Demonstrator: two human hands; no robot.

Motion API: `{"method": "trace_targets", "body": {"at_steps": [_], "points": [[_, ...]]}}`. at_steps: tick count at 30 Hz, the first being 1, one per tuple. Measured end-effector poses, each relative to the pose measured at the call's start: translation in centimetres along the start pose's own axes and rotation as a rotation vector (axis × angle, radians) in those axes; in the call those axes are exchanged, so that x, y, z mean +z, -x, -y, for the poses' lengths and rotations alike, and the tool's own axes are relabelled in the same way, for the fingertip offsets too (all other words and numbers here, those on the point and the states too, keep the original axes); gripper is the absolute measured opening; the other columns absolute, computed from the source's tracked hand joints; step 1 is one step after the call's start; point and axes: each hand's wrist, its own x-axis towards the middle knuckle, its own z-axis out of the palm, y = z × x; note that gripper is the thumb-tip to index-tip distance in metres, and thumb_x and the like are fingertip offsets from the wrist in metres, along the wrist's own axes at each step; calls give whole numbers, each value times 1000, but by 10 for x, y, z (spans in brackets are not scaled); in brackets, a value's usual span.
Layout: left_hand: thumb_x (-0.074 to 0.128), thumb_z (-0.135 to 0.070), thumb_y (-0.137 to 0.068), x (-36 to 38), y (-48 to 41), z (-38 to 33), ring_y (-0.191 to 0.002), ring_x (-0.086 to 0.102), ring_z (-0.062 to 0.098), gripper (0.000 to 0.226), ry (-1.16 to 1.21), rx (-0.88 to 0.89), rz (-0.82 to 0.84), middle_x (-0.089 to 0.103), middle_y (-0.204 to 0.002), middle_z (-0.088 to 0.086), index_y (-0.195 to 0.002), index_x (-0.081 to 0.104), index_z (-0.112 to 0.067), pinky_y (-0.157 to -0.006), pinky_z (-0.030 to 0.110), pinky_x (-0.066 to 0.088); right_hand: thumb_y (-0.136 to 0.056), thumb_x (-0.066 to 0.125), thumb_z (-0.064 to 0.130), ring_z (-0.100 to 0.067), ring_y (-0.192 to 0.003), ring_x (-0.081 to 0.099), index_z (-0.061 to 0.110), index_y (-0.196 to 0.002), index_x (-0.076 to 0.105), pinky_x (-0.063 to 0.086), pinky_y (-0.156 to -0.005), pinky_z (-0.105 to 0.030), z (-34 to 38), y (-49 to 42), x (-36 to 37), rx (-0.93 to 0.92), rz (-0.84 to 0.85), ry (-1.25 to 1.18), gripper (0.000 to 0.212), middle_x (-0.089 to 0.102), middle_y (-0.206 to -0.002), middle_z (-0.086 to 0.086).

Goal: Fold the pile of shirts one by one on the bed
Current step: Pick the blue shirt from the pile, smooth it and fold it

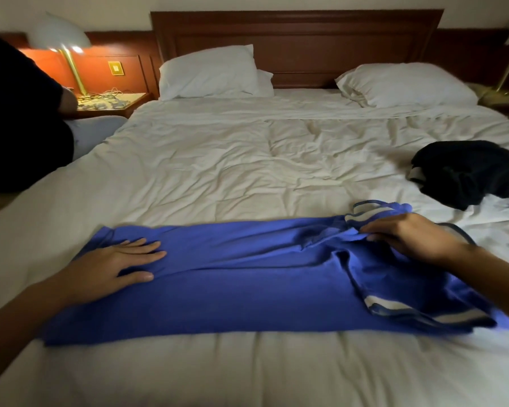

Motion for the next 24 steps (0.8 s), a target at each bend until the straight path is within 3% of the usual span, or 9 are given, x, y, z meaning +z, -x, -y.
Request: {"method": "trace_targets", "body": {"at_steps": [2,4,8,10,12,14,17,21,24], "points": [[18,-86,-79,0,6,-6,-146,21,-2,81,-97,28,-5,30,-151,-31,-146,38,-44,-119,16,17,-86,75,13,-16,-97,70,28,-106,76,55,-81,-31,10,12,-5,-45,31,24,26,74,-109,8],[2,-85,-83,0,13,-12,-142,33,2,94,-153,65,-45,39,-148,-24,-145,45,-30,-115,19,30,-96,62,19,7,-104,58,47,-117,68,39,-87,-6,18,24,-6,29,134,-8,36,63,-121,31],[12,-55,-104,-2,24,-17,-106,70,14,78,-294,223,-244,71,-120,-3,-116,75,-10,-73,28,61,-106,39,17,8,-135,31,42,-143,39,7,-95,7,-1,41,11,85,272,-52,45,23,-138,41],[30,-44,-101,-3,26,-13,-107,70,15,58,-312,210,-254,71,-121,-1,-117,74,-9,-81,25,57,-104,43,15,9,-134,33,47,-136,44,11,-101,4,-5,46,8,60,254,-27,45,30,-133,46],[39,-36,-104,0,28,-3,-128,56,9,43,-209,75,-164,59,-137,-9,-129,67,-15,-104,15,39,-99,57,22,8,-125,49,54,-122,57,31,-104,-11,2,51,-4,23,281,43,40,52,-129,40],[49,-36,-104,3,29,3,-132,52,6,33,8,-130,-108,58,-138,-13,-128,68,-24,-112,18,32,-83,79,18,9,-94,64,51,-108,69,39,-83,-6,8,56,-11,86,289,-12,42,67,-104,34],[50,-50,-97,7,20,1,-123,58,14,40,367,-405,-241,68,-128,-7,-123,70,-27,-109,29,38,-73,87,16,19,-73,56,48,-92,74,33,-65,3,21,51,-16,134,136,-111,39,52,-81,53],[52,-43,-100,17,-5,0,-145,35,23,53,376,-561,-193,37,-158,2,-149,46,-22,-116,32,26,-89,72,24,-2,-110,62,43,-114,67,40,-92,-11,44,29,-2,198,-77,-245,32,68,-115,26],[50,-49,-99,22,-21,2,-149,23,28,64,225,-667,-234,22,-163,6,-155,31,-24,-117,49,23,-97,60,30,-13,-145,32,30,-140,54,27,-118,-35,73,4,26,169,24,-272,44,46,-149,9]]}}
